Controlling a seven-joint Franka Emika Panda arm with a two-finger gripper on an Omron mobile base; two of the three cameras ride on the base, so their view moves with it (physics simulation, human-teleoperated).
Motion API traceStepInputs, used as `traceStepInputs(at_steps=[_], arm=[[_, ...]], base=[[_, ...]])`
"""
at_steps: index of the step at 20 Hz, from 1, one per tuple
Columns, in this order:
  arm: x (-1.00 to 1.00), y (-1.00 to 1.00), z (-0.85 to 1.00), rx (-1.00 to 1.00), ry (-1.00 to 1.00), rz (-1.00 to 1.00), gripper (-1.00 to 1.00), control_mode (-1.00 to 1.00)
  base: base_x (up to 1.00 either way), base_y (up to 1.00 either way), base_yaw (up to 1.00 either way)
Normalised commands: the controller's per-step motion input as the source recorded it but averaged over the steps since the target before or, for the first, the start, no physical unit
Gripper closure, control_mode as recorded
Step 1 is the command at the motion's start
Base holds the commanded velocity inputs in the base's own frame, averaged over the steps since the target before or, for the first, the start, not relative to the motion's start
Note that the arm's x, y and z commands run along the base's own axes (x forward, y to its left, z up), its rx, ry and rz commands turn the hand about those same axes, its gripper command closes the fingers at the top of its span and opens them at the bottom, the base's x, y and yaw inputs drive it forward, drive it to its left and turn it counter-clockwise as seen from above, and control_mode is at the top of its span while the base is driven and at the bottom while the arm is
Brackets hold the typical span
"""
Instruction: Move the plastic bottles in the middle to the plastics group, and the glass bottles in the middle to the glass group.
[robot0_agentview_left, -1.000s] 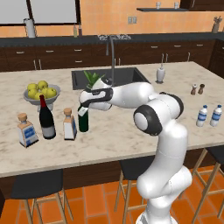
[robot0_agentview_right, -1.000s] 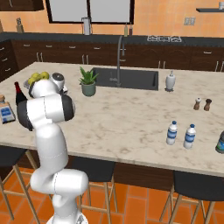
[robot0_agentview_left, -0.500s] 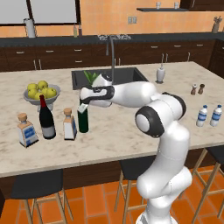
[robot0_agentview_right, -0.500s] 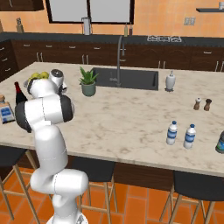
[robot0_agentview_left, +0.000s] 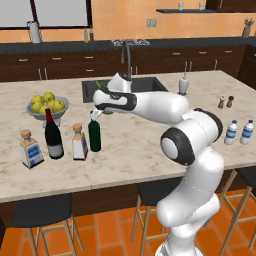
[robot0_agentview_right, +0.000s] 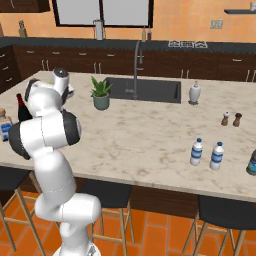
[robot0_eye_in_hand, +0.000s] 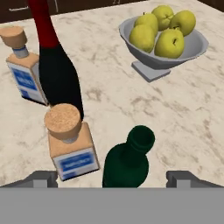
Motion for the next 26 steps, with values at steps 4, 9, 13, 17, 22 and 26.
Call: traceStepInputs(at_steps=[4, 9, 13, 17, 22, 26], arm=[[-0.63, -0.31, 0.10, 0.00, 0.03, -0.11, -1.00, -1.00], [-0.72, -0.46, -0.02, 0.00, 0.02, -0.26, -1.00, -1.00], [-0.71, -0.46, -0.03, 0.00, 0.00, -0.25, -1.00, -1.00], [-0.55, -0.23, 0.00, 0.00, 0.00, -0.21, -1.00, -1.00], [-0.32, -0.30, 0.00, 0.03, -0.02, -0.05, -1.00, -1.00], [-0.32, -0.61, 0.00, 0.09, -0.04, -0.04, -1.00, -1.00]], base=[[0.00, 0.00, 0.00], [0.00, 0.00, 0.00], [0.00, 0.00, 0.00], [0.00, 0.00, 0.00], [0.00, 0.00, 0.00], [0.00, 0.00, 0.00]])
